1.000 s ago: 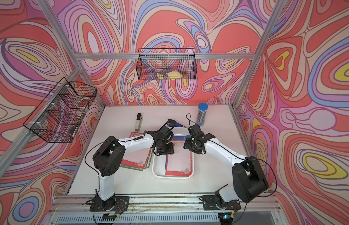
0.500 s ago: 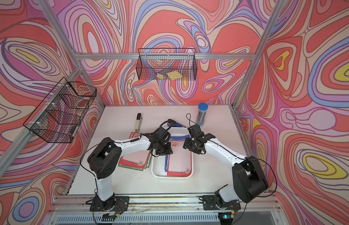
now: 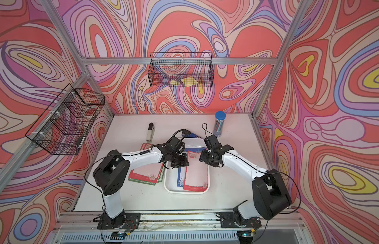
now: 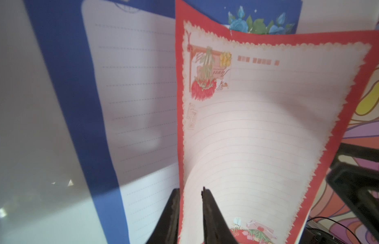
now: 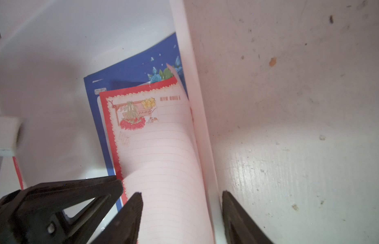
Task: Take out the stationery paper from the storage box
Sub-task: Pick up the stationery paper from the storage box.
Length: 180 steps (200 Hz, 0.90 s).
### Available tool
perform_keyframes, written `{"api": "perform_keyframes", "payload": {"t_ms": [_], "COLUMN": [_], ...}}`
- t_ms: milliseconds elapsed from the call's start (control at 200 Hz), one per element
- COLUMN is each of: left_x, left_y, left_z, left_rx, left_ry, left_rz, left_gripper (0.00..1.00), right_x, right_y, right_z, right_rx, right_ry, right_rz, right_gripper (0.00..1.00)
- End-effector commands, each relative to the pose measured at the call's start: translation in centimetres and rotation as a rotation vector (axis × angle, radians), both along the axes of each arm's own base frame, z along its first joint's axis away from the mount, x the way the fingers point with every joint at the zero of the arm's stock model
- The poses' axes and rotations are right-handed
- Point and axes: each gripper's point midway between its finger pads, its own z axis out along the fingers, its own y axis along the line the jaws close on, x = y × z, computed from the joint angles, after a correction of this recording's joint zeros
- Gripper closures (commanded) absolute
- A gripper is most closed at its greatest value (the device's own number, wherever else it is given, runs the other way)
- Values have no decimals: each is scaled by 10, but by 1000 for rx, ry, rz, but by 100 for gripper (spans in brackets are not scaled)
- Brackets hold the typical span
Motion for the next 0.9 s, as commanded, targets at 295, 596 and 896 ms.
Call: {"api": "perform_keyframes", "payload": {"t_ms": [295, 596, 896], "left_x": [-9, -7, -4], "left_y": [-6, -7, -12], "left_z": [-28, -24, -19], "left_rx": [-16, -20, -39], "left_ry": [102, 91, 86], "left_rz": [-3, -4, -7], "left_gripper": [77, 77, 76], "right_x": [-1, -2, -6], "right_y": [-4, -6, 3], "right_z": [15, 33, 18], "right_rx": [-26, -31, 5], "right_ry": [-25, -52, -6], "right_rz": [16, 33, 53], "right_gripper": [54, 89, 84]}}
